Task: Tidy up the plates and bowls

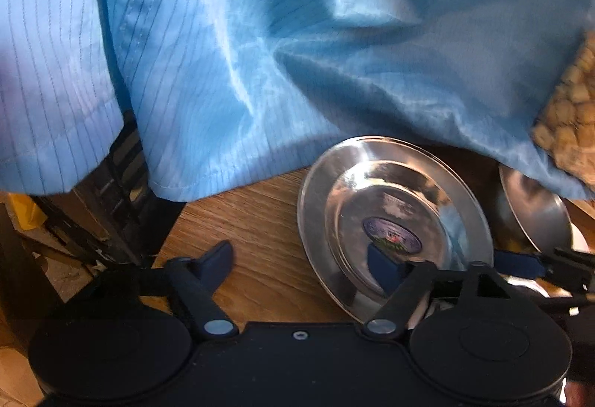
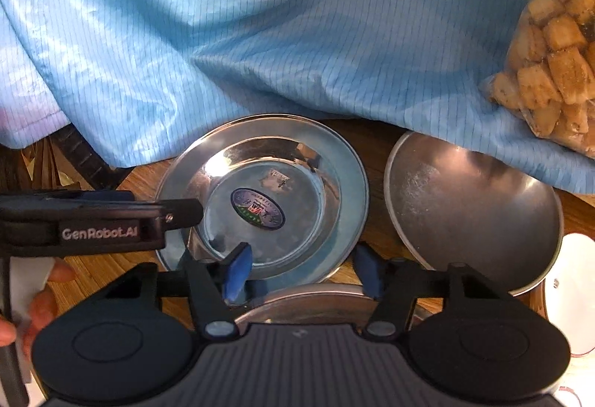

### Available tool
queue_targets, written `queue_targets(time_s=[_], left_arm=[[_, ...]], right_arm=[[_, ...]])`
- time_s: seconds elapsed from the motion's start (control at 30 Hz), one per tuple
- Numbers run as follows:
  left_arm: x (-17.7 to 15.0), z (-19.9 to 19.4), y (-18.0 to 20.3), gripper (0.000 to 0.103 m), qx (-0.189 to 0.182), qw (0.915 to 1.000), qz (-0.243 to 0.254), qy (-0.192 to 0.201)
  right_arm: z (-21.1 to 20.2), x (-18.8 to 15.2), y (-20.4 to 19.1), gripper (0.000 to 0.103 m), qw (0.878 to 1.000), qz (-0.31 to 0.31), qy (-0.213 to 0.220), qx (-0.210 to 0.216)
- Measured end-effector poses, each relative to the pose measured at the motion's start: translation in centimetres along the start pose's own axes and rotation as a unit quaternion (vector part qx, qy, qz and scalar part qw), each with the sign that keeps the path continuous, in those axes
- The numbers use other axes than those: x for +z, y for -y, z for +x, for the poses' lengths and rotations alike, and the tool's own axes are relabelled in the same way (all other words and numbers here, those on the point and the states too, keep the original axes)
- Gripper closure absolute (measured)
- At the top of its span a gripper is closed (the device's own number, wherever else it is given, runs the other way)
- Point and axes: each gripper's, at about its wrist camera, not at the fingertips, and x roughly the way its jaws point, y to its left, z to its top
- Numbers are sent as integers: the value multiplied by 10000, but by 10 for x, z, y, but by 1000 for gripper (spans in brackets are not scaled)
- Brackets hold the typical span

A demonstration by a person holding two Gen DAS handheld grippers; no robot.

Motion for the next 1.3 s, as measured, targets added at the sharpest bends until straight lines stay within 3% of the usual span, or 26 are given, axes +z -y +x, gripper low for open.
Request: queue_targets(time_s=[0.13, 0.2, 0.43, 0.8, 1.0, 1.3], left_arm=[[-5, -7, -3, 52, -86, 9999, 68, -45], [-9, -12, -5, 69, -255, 9997, 25, -37], [-21, -30, -17, 69, -15, 9999, -73, 140], [-44, -63, -23, 69, -200, 9983, -298, 455], [-47, -82, -5, 69, -285, 9972, -48, 690], [-58, -96, 44, 69, -819, 9920, 549, 785]], right_arm=[[-2, 1, 2, 51, 9998, 6, 38, 174], [-6, 1, 1, 55, 9995, -7, 72, 322], [-15, -4, -6, 69, 9973, 54, 215, 693], [-46, -16, -20, 70, 9957, -127, 494, 769], [-68, -27, -14, 71, 9943, 113, 778, 721], [-123, -65, 22, 72, 9920, 572, 1065, 362]])
